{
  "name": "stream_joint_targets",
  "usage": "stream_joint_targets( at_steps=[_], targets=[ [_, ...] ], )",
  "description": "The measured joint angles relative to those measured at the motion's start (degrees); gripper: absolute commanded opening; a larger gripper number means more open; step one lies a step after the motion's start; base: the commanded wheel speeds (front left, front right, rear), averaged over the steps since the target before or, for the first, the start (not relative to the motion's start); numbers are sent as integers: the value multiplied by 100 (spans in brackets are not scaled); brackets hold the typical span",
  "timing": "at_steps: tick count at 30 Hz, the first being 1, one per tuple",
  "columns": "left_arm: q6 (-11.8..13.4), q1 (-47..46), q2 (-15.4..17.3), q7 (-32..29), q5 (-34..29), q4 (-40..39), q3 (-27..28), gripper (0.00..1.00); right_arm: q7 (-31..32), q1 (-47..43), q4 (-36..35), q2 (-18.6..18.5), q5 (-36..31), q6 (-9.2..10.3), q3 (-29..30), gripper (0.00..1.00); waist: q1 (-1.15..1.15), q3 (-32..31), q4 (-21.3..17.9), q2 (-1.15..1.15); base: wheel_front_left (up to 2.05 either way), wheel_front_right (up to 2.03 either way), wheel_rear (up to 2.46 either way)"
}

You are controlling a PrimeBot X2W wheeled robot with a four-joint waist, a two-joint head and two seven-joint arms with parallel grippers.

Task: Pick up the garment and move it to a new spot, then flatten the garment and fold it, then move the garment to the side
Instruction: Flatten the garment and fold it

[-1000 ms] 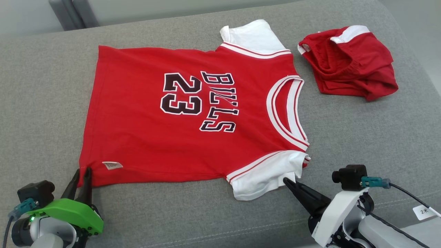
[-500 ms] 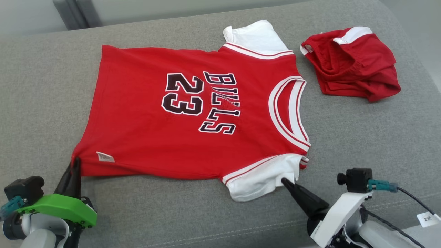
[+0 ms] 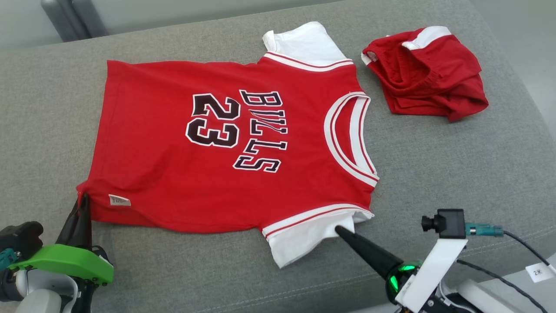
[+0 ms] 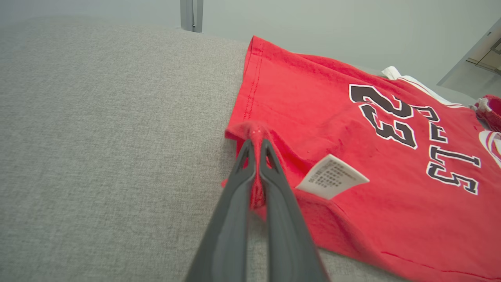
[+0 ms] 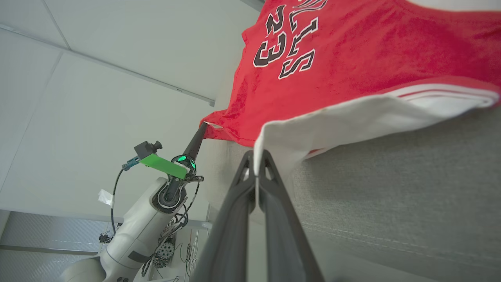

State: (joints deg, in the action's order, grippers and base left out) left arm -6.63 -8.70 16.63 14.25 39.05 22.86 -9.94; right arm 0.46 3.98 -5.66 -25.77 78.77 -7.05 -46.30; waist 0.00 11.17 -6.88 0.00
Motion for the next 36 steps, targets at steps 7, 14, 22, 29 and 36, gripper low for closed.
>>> stream_joint_targets(
  at_steps=[7,14,22,29,36],
  targets=[
    [-20,-5,-4,0,-59,-138,-14,0,-252,273,-121,-141,274,0,693,0,0,5,-23,0,0,0,0],
    [-25,-112,-19,1,-85,-180,20,0,-378,597,331,-172,345,0,984,0,0,105,66,0,0,0,0],
    [-27,-383,-31,16,-99,-236,-36,0,-447,957,715,-113,358,0,1165,0,0,270,118,0,0,0,0],
    [-40,-659,-42,16,-101,-135,-132,0,-499,1206,983,21,437,0,1244,0,0,405,162,0,0,0,0],
    [-42,-944,-35,16,-153,20,-197,0,-501,1478,1249,129,438,0,1225,0,0,512,197,0,0,0,0]
  ],
)
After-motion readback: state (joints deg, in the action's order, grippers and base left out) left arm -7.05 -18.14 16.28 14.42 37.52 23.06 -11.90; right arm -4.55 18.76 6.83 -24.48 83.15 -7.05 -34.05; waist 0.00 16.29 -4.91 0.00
